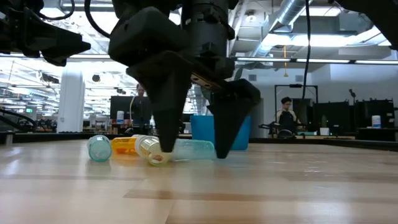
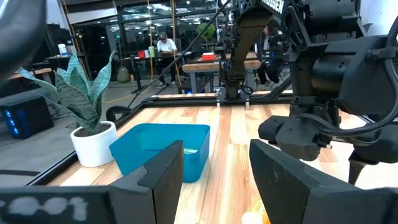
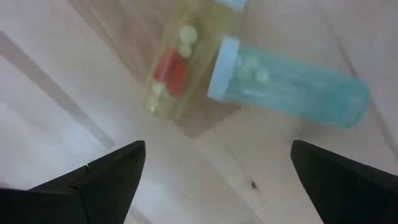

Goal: Pick and place pill bottles into a basket
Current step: Put the right blue pill bottle into the bin

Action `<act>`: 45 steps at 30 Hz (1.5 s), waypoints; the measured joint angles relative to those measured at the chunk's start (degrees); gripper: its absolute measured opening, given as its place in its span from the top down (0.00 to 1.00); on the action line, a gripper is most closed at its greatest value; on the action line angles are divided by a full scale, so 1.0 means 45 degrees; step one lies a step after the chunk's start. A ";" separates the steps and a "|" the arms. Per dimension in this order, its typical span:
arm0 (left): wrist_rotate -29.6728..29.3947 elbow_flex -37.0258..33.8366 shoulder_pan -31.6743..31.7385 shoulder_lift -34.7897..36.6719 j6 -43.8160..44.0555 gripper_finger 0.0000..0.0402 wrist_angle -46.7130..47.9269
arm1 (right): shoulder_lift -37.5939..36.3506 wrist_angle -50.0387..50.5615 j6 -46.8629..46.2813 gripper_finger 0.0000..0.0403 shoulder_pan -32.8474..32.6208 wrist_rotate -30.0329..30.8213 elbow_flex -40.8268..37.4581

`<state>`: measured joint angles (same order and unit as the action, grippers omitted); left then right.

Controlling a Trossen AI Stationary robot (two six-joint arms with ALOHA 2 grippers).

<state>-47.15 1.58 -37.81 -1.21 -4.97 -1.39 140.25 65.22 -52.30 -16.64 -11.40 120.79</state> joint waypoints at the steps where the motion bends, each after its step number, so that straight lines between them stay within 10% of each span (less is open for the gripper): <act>1: 0.0004 0.0000 -0.0002 0.0000 0.0005 0.56 0.0000 | 0.0000 0.0191 -0.0036 0.02 0.0000 -0.0092 -0.0002; 45: 0.0004 0.0000 -0.0002 0.0000 0.0005 0.56 0.0000 | -0.0034 0.2768 -0.1593 0.01 0.0554 0.2591 0.2429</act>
<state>-47.13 1.58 -37.82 -1.21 -4.95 -1.39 140.09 77.67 -59.47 -14.15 0.26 131.72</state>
